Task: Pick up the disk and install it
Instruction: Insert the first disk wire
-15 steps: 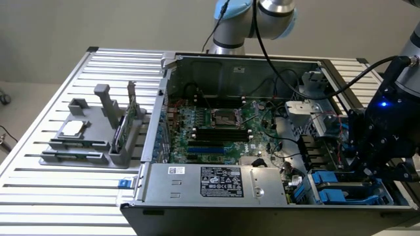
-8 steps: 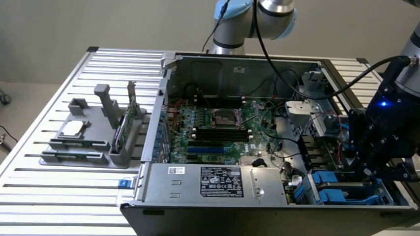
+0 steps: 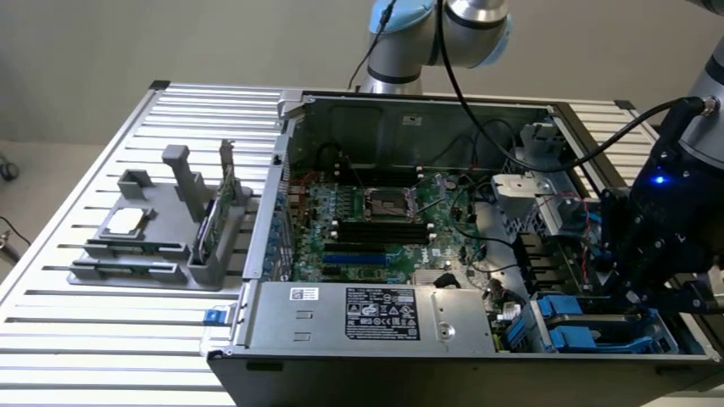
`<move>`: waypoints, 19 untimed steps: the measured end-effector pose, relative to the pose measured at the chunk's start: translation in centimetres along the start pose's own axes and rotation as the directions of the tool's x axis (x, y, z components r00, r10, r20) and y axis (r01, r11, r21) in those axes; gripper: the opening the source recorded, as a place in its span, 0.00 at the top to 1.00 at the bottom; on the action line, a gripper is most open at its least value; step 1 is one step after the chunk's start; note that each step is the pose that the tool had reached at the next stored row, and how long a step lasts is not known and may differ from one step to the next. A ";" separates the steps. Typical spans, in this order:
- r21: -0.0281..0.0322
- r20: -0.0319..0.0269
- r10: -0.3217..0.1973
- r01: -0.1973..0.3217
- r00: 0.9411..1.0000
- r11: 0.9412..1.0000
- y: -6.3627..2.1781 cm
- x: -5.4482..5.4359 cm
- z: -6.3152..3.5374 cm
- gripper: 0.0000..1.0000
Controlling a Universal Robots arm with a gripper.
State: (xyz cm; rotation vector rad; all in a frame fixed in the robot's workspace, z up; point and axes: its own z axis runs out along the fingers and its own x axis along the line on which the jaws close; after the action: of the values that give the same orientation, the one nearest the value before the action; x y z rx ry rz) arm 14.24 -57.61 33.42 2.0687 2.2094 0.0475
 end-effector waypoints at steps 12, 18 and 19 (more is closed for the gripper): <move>0.000 0.000 0.000 0.000 1.000 1.000 -0.13 0.0 0.12 0.82; 0.000 0.000 0.000 0.000 1.000 1.000 -0.05 0.0 0.28 0.82; 0.000 0.000 0.000 0.000 1.000 1.000 -0.06 0.0 0.30 0.82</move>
State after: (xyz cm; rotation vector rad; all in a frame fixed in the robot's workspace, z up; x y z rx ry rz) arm 14.22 -57.61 33.11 2.0689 2.2087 0.0477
